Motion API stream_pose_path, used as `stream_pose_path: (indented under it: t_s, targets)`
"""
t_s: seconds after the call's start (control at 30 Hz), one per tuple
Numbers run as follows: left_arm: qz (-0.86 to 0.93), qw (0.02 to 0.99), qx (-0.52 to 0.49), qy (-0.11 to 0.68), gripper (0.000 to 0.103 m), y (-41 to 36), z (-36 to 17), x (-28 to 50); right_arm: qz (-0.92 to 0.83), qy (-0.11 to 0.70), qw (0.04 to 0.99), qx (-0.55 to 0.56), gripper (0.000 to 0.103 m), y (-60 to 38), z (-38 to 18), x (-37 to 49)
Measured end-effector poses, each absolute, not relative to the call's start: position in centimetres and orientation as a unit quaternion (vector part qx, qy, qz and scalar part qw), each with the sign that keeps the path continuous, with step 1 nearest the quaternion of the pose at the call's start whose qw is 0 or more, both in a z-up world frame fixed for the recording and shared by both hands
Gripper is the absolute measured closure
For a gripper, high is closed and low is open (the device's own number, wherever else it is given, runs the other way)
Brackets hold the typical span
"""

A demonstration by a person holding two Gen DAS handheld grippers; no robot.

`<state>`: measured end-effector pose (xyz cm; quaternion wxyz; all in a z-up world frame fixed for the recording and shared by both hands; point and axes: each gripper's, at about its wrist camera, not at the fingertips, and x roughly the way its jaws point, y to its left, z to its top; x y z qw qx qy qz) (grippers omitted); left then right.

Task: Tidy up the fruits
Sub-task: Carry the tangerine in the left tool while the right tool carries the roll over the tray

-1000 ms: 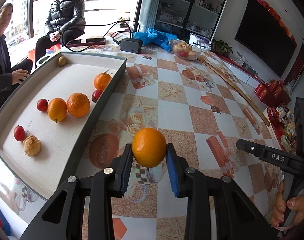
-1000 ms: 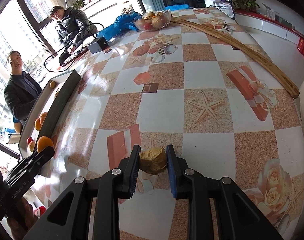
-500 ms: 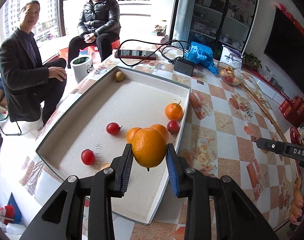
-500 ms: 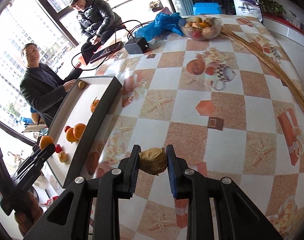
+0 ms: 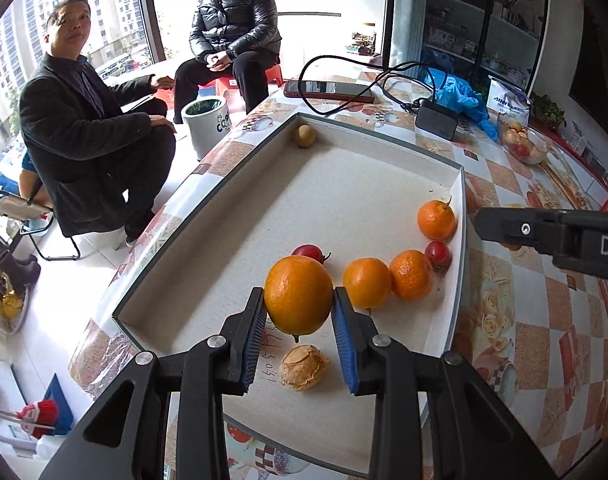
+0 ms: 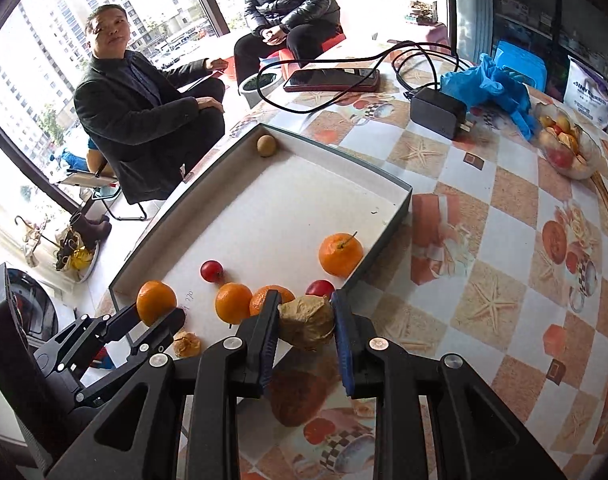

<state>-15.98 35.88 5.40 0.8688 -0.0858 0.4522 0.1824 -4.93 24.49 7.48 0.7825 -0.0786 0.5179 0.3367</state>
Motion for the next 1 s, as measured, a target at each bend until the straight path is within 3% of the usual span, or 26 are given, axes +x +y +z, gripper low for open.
stream_pose_path:
  t_s: [1.0]
  targets:
    - [0.171, 0.838, -0.089, 0.511, 0.067, 35.9, 1.9, -14.1, 0.337, 0.542, 0.757, -0.139, 0.076, 28.4, 3.7, -4.4]
